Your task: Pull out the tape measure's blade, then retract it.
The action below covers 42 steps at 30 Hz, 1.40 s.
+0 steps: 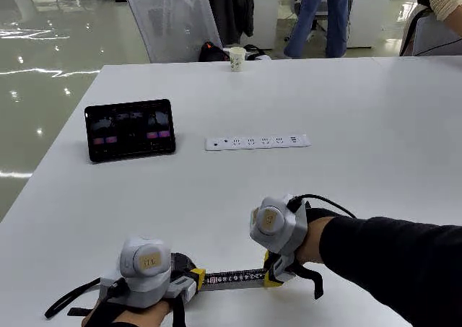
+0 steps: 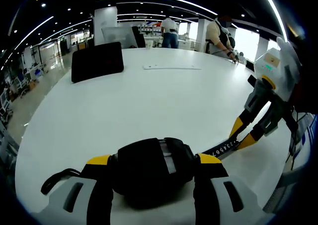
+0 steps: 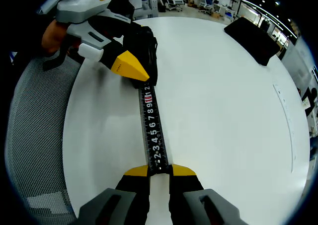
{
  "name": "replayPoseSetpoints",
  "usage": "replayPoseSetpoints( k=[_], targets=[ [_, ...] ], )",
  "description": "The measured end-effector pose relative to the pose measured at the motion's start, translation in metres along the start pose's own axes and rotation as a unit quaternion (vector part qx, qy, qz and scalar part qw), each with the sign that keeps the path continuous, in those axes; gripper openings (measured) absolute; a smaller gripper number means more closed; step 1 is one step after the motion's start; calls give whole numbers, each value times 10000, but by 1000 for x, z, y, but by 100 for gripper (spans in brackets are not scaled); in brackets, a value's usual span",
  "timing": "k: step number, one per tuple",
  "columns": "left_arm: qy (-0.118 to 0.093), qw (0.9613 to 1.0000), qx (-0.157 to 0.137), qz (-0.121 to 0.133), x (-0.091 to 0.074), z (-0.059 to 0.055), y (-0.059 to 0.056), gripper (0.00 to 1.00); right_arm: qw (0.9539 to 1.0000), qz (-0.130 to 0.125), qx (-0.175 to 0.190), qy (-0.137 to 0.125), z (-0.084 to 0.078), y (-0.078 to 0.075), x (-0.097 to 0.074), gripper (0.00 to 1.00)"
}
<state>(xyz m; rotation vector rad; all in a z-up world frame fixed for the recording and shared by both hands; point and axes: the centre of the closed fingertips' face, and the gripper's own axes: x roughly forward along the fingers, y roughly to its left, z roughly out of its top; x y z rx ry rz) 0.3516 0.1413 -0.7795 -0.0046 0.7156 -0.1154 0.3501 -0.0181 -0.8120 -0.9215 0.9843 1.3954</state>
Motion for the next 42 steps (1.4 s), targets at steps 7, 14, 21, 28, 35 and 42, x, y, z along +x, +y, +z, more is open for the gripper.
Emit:
replayPoseSetpoints(
  k=[7,14,21,28,35,42],
  targets=[
    [-1,10000,-2,-1,0,0,0,61,10000,-3,16,-48,4,0,2,11],
    [6,10000,-5,-3,0,0,0,61,10000,1,15,-63,7,0,4,11],
    [8,10000,-3,-11,0,0,0,61,10000,5,15,-86,10,1,4,11],
    [3,10000,-3,-12,0,0,0,61,10000,3,16,-97,12,2,6,11],
    [7,10000,2,-23,0,-1,0,61,9999,3,44,-126,15,3,6,11],
    [-4,10000,7,-33,1,-1,0,61,9999,14,86,-143,17,3,7,11]
  ],
)
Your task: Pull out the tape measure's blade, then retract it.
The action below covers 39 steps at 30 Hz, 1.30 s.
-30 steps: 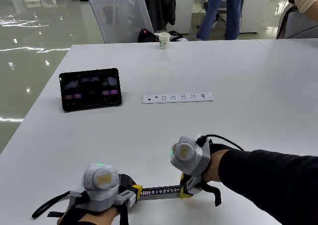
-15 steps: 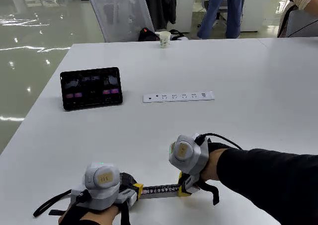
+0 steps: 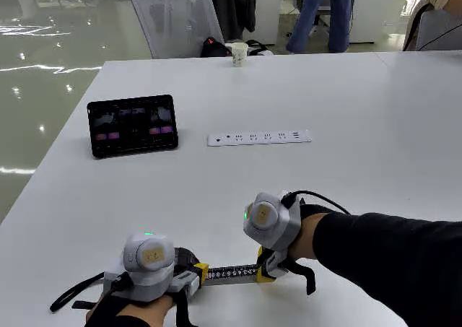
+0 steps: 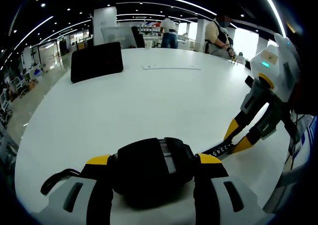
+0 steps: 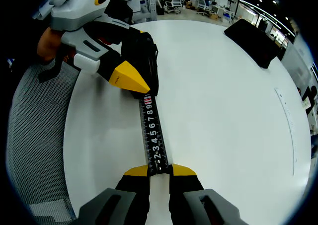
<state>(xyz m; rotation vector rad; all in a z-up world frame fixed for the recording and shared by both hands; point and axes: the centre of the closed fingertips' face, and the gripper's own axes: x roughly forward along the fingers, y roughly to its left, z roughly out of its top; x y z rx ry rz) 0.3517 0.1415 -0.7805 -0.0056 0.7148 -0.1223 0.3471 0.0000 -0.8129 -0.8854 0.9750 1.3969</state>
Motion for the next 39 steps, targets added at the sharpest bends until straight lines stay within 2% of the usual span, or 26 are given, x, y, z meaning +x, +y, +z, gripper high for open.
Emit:
replayPoseSetpoints(
  k=[20,24,39],
  targets=[
    [-2,10000,48,-7,0,0,-1,61,10000,-23,47,-63,7,3,2,11],
    [-62,10000,46,-29,0,1,-1,61,9999,-20,57,-91,8,2,3,11],
    [6,10000,29,-95,0,1,-1,61,9999,-8,95,-132,16,4,6,11]
  ],
)
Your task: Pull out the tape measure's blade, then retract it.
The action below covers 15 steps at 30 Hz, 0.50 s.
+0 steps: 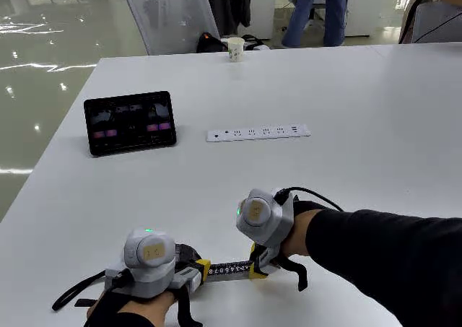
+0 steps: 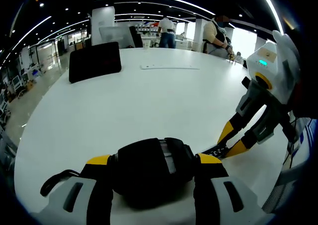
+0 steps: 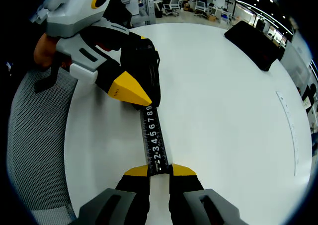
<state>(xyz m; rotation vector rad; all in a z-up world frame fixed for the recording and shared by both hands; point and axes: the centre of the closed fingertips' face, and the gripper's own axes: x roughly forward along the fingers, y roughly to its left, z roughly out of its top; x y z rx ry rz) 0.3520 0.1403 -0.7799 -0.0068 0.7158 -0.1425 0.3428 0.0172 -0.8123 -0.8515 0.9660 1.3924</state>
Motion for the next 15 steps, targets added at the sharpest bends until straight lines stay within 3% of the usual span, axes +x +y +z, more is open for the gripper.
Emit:
replayPoseSetpoints(
  k=[15],
  targets=[
    [4,10000,-14,-24,0,1,-1,61,10000,27,16,-69,7,1,3,11]
  ],
)
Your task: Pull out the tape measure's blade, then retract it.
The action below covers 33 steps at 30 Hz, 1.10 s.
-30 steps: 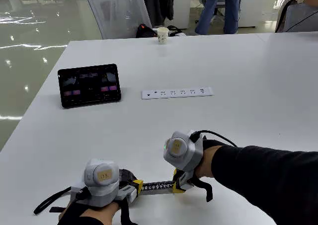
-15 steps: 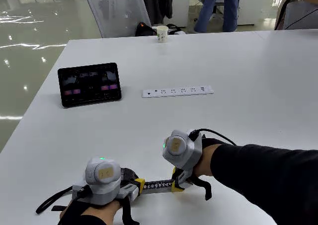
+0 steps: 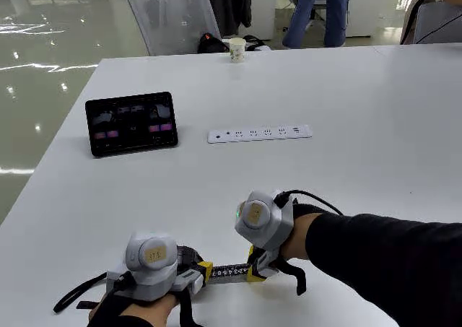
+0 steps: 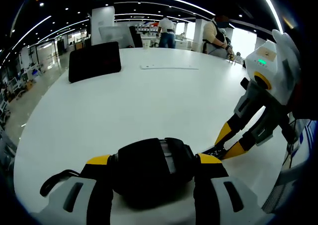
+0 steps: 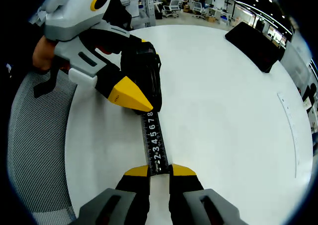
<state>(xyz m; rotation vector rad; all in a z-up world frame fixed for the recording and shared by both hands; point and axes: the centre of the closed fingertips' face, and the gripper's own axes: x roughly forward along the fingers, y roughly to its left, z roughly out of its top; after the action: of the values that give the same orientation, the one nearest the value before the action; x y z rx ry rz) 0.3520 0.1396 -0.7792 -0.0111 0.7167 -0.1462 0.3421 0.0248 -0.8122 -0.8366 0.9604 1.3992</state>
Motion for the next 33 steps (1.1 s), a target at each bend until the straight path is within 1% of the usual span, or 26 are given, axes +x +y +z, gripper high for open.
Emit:
replayPoseSetpoints(
  k=[5,33],
  targets=[
    [-2,10000,-8,-7,0,0,0,61,10000,31,14,24,2,0,1,11],
    [2,10000,-30,-45,0,0,-1,61,9999,38,-23,-110,13,4,5,11]
  ],
)
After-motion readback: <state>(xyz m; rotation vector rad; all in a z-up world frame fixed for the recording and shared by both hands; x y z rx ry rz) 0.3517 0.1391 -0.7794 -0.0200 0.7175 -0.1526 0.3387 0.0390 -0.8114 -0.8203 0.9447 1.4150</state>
